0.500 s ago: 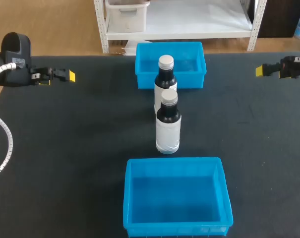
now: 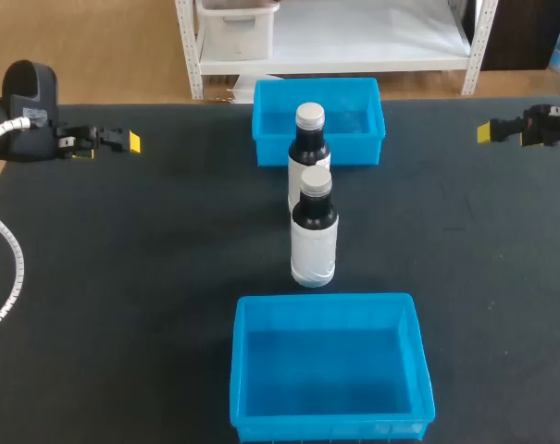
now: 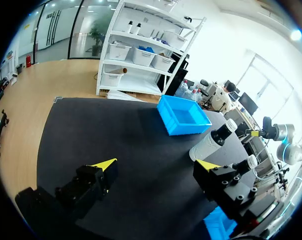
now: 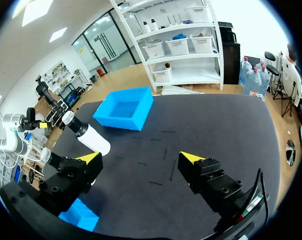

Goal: Pick up the bottle, and place it in the far bin if it is heavy, or in the near bin if it is light.

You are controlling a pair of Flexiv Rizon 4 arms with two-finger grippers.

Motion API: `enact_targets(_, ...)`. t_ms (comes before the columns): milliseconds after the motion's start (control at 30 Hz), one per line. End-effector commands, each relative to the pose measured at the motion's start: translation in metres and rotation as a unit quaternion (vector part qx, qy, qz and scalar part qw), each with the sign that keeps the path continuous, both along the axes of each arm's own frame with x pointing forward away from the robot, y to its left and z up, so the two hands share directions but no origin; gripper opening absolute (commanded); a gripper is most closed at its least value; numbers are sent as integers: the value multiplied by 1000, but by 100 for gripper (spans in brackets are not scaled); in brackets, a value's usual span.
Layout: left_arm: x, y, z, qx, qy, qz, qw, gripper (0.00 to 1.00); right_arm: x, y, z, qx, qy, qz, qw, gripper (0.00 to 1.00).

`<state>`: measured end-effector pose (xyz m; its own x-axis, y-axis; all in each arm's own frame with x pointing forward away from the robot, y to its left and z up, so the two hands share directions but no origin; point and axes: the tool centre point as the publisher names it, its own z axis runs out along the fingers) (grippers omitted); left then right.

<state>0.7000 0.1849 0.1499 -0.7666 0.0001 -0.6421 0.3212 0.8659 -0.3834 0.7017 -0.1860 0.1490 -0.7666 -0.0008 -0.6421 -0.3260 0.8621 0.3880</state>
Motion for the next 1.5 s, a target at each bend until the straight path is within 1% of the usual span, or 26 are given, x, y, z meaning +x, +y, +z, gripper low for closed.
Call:
enact_targets(33, 0, 0, 0, 0, 0, 0, 1000, 100, -1, 1, 1, -2, 0, -2, 1000, 100)
enact_targets(133, 0, 0, 0, 0, 0, 0, 1000, 100, -2, 2, 5, -4, -25, 39, 999, 100)
enact_targets(200, 0, 0, 0, 0, 0, 0, 1000, 100, -2, 3, 8, -10, -37, 84, 996, 100)
enact_targets(233, 0, 0, 0, 0, 0, 0, 1000, 100, -2, 3, 9, -11, -42, 96, 994, 100)
enact_targets(267, 0, 0, 0, 0, 0, 0, 1000, 100, -1, 3, 11, -12, -48, 125, 991, 100)
enact_targets(333, 0, 0, 0, 0, 0, 0, 1000, 100, -1, 4, 12, -16, -60, 162, 985, 100)
enact_targets(433, 0, 0, 0, 0, 0, 0, 1000, 100, -1, 5, 12, -10, -77, 222, 972, 100)
enact_targets(533, 0, 0, 0, 0, 0, 0, 1000, 100, -2, 7, 11, -2, -100, 276, 956, 100)
enact_targets(567, 0, 0, 0, 0, 0, 0, 1000, 100, -3, 9, 11, 6, -113, 299, 948, 100)
enact_targets(633, 0, 0, 0, 0, 0, 0, 1000, 100, -6, 12, 10, 15, -125, 327, 937, 100)
enact_targets(700, 0, 0, 0, 0, 0, 0, 1000, 100, -9, 17, 8, 25, -147, 364, 919, 100)
enact_targets(733, 0, 0, 0, 0, 0, 0, 1000, 100, -11, 19, 7, 29, -151, 374, 914, 100)
enact_targets(800, 0, 0, 0, 0, 0, 0, 1000, 100, -13, 25, 6, 33, -166, 400, 901, 100)
enact_targets(1033, 0, 0, 0, 0, 0, 0, 1000, 100, -20, 42, 1, 64, -211, 448, 866, 100)
enact_targets(1233, 0, 0, 0, 0, 0, 0, 1000, 100, -26, 60, 0, 92, -233, 480, 840, 100)
enact_targets(1367, 0, 0, 0, 0, 0, 0, 1000, 100, -31, 75, 0, 103, -241, 495, 828, 100)
enact_targets(1500, 0, 0, 0, 0, 0, 0, 1000, 100, -36, 93, -2, 127, -246, 506, 817, 100)
